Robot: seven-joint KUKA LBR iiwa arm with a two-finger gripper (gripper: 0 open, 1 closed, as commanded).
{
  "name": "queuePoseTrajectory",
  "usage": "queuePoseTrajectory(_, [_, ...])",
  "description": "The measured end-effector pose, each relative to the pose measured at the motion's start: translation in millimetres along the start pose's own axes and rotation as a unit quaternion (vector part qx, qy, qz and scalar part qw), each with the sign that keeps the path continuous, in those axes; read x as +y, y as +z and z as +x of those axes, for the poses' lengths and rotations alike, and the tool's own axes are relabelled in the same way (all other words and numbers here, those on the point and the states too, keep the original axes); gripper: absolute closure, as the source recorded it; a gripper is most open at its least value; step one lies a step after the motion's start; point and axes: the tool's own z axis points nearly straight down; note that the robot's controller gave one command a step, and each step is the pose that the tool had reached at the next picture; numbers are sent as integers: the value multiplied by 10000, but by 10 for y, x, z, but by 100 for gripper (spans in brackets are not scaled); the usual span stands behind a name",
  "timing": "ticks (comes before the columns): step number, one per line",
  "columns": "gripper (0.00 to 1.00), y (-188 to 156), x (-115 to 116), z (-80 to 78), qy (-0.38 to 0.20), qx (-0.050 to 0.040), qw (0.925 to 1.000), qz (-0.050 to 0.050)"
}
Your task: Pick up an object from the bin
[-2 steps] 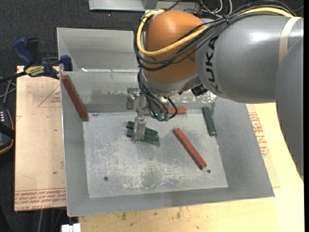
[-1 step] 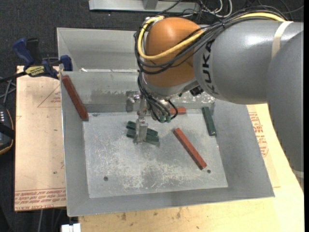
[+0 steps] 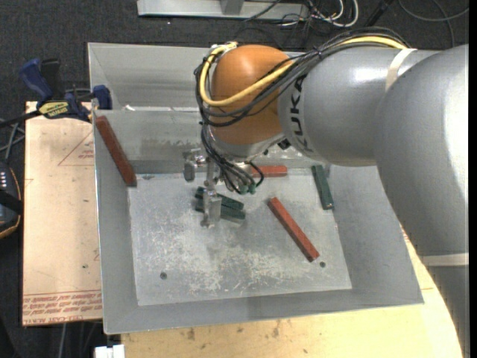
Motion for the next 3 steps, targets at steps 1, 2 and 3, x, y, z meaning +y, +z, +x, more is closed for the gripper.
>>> queuePoseTrajectory(1, [0,601,-194,-85,-837,17,9965,-8])
queuePoseTrajectory(2, [0,717,-465,89,-539,55,9985,-13])
queuePoseTrajectory(3, [100,724,-603,-242,130,5,9999,-7])
